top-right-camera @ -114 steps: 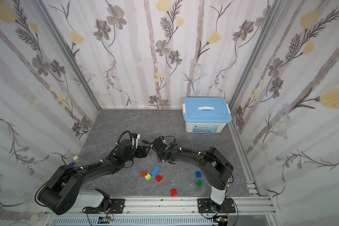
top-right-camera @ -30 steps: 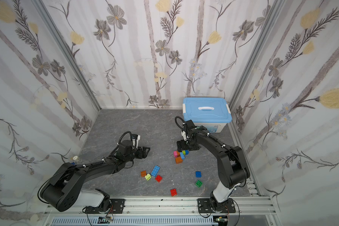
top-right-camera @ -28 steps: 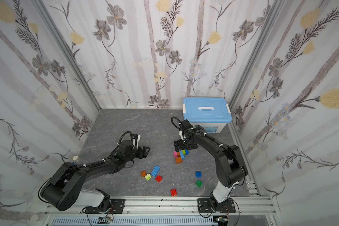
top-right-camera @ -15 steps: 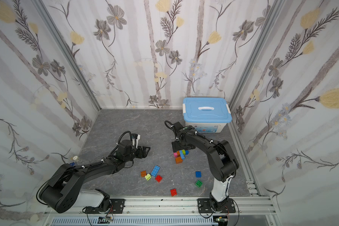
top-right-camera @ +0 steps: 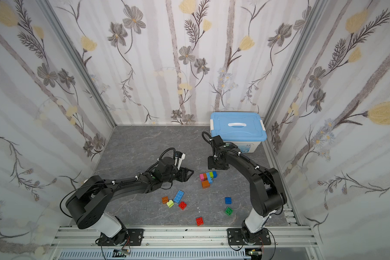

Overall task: Assemble the letter h with lego
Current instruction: Adjust the lego brick at the center of the board.

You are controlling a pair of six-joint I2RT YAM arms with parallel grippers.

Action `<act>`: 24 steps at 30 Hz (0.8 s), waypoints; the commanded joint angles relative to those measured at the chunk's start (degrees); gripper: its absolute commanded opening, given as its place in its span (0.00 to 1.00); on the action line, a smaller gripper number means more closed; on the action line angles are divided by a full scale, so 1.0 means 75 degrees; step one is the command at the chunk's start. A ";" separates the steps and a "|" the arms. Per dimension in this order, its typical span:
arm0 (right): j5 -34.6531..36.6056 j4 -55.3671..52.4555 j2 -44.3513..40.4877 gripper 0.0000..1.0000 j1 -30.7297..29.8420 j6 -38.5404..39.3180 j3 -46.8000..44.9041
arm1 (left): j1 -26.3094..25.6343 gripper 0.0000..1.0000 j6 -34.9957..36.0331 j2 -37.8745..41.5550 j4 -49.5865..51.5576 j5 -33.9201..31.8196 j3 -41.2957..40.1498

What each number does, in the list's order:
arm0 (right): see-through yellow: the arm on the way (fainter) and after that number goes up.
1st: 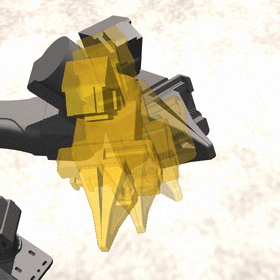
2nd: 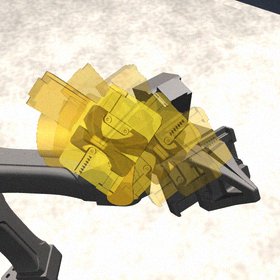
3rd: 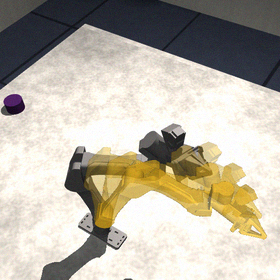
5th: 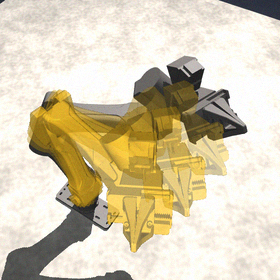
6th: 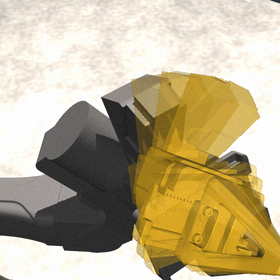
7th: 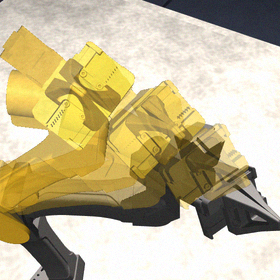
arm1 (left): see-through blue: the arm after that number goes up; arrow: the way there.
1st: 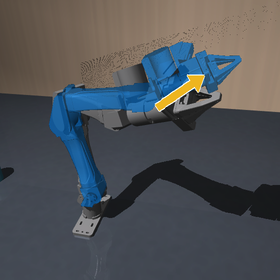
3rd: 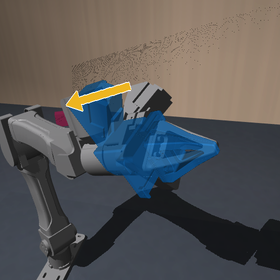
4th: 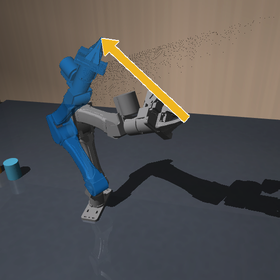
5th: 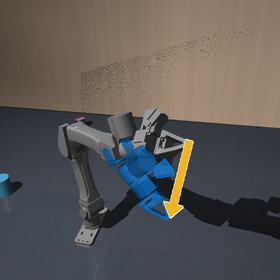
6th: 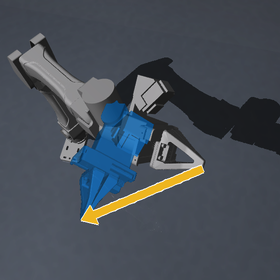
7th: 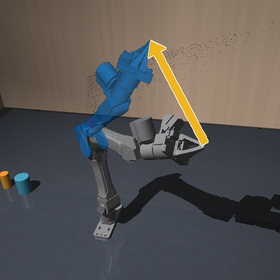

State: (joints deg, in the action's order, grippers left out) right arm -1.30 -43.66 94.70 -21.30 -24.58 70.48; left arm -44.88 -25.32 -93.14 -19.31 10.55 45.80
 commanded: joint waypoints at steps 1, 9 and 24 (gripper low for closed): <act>-0.0118 -0.0027 -0.0149 0.39 0.0324 0.0031 -0.0242 | -0.0249 0.52 -0.0775 -0.0504 0.0485 -0.0359 0.0354; 0.0336 0.0208 0.0667 0.26 0.0461 0.0379 -0.0188 | -0.0832 0.29 -0.1159 -0.1943 0.1872 -0.0588 0.1960; 0.0238 0.0045 0.1563 0.23 0.0406 0.0758 0.0037 | -0.0873 0.12 -0.1433 -0.2209 0.1942 -0.0866 0.2190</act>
State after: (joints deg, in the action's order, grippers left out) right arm 0.60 -42.57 105.80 -18.02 -19.40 70.54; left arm -51.53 -35.55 -108.84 -6.24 4.29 61.65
